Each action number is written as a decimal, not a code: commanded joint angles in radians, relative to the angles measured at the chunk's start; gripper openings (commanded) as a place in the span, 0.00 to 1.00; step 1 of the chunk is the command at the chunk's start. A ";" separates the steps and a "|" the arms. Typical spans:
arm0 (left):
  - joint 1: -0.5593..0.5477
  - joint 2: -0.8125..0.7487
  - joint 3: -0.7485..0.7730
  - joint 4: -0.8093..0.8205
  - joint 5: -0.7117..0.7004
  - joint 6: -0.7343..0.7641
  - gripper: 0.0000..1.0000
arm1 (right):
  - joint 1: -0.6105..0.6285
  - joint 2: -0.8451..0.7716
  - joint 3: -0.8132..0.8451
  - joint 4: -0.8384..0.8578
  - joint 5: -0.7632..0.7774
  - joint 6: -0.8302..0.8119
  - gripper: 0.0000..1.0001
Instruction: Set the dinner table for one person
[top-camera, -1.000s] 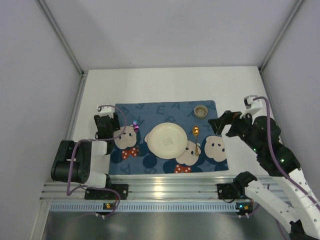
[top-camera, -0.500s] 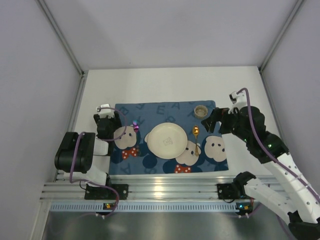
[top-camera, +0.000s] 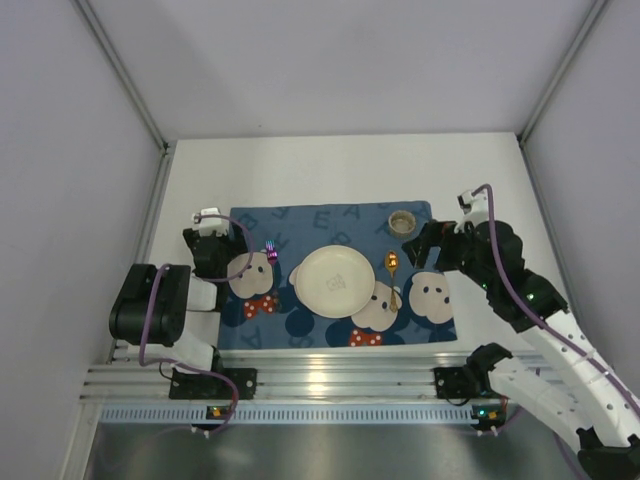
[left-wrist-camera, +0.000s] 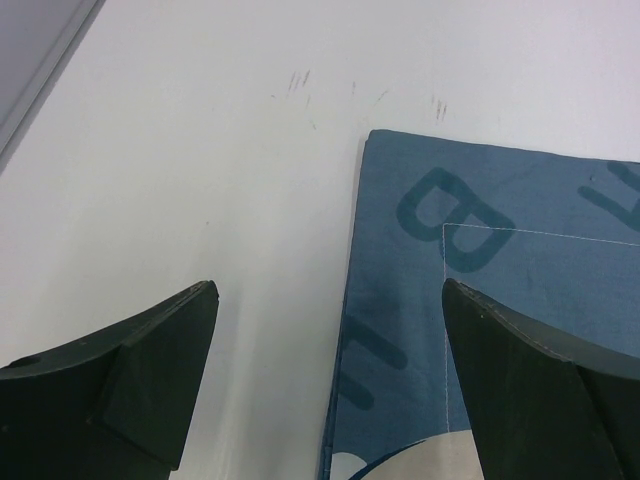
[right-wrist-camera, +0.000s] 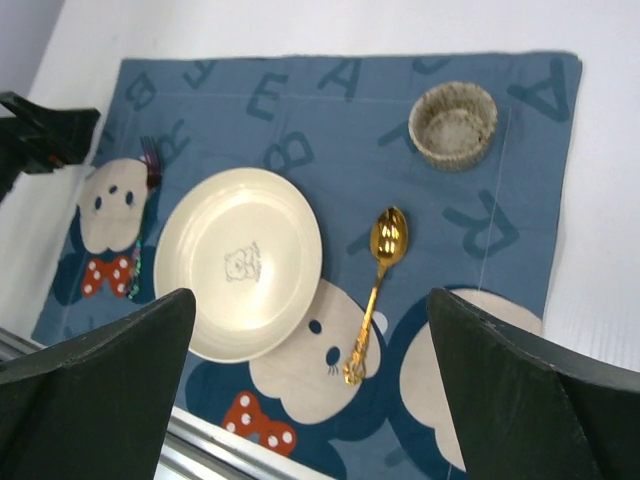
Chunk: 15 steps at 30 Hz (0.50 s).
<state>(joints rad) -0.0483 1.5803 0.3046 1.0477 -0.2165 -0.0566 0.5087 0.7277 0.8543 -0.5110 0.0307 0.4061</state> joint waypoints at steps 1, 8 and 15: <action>0.004 -0.005 -0.004 0.087 0.016 -0.003 0.99 | 0.016 -0.066 -0.070 0.034 0.029 0.025 1.00; 0.004 -0.005 -0.004 0.087 0.017 -0.003 0.99 | 0.014 -0.171 -0.178 0.072 0.023 0.069 1.00; 0.004 -0.005 -0.004 0.087 0.016 -0.005 0.99 | 0.014 -0.145 -0.193 0.134 0.021 0.071 1.00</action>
<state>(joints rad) -0.0483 1.5803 0.3046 1.0477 -0.2165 -0.0570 0.5087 0.5621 0.6609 -0.4622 0.0441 0.4686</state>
